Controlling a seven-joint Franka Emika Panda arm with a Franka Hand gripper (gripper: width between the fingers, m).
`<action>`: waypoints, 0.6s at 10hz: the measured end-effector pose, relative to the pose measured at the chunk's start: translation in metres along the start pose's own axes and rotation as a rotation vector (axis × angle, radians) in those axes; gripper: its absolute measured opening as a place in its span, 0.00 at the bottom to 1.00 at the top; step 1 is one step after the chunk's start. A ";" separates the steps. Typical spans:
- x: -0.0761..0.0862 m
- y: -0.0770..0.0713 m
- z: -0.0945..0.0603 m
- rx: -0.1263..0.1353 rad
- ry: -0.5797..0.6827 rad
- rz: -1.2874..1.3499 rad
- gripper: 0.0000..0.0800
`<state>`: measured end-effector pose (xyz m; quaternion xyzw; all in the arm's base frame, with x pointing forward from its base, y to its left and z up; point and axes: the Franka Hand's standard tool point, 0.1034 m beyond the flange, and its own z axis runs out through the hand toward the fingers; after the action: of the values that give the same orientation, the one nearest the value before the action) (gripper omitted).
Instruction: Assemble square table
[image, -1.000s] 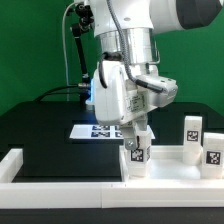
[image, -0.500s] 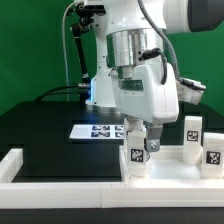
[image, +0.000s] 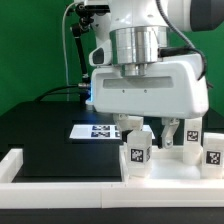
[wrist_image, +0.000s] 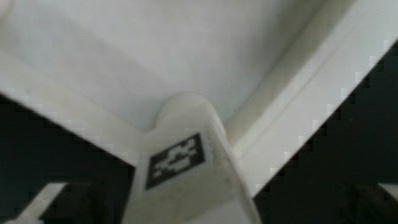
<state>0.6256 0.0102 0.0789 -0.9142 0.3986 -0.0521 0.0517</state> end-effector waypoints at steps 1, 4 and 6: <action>0.000 0.001 0.001 -0.002 0.000 0.001 0.81; 0.000 0.001 0.002 -0.001 -0.002 0.096 0.65; -0.002 0.004 0.003 -0.009 -0.010 0.226 0.48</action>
Offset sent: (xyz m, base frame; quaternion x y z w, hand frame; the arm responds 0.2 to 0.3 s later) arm 0.0000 0.0000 0.0000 0.0000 0.0000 0.0000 1.0000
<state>0.6218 0.0090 0.0755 -0.8639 0.4991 -0.0395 0.0550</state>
